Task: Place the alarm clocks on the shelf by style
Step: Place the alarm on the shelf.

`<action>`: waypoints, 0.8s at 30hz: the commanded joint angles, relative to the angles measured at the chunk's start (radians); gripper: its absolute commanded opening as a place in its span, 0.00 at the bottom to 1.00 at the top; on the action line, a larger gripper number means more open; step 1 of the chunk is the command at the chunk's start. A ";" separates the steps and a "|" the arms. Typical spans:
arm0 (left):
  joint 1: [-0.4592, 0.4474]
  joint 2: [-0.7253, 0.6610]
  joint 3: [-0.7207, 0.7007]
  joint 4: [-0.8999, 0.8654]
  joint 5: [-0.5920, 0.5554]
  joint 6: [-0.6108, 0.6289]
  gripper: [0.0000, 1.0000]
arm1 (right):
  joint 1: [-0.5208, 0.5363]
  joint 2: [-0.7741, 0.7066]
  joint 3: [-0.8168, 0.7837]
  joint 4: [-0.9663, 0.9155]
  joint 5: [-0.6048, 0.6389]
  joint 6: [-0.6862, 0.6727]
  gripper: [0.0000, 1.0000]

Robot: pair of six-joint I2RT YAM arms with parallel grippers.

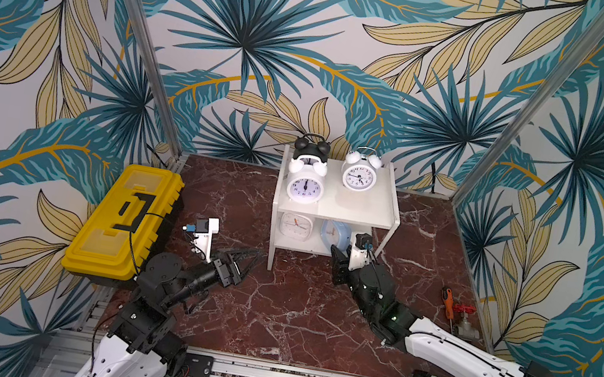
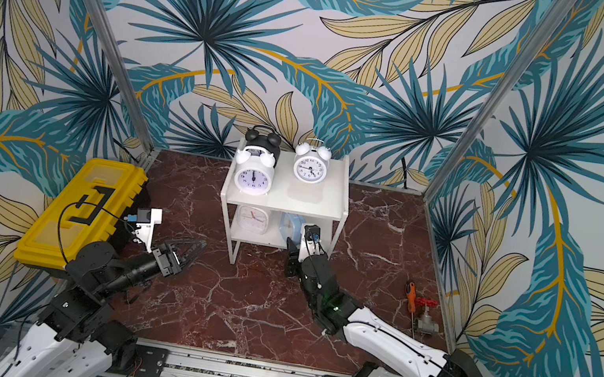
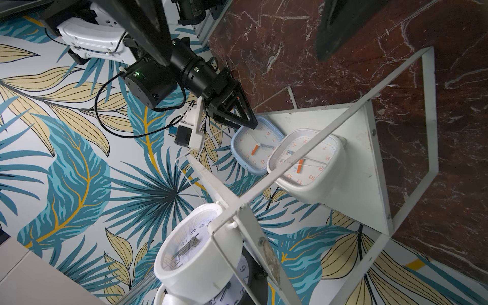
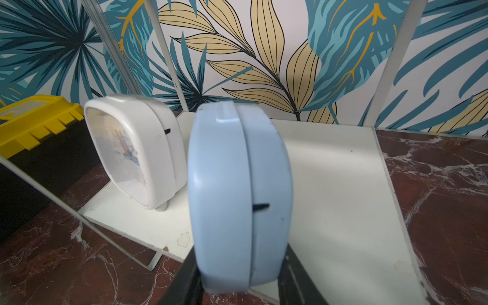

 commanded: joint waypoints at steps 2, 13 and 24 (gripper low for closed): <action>0.009 0.001 -0.033 0.032 0.010 0.008 0.87 | -0.002 0.016 -0.005 0.025 0.036 0.003 0.32; 0.019 0.008 -0.035 0.040 0.023 0.014 0.87 | -0.003 0.027 -0.009 0.023 0.048 -0.002 0.48; 0.029 0.008 -0.030 0.033 0.032 0.019 0.87 | -0.004 0.064 -0.009 0.050 0.062 -0.010 0.48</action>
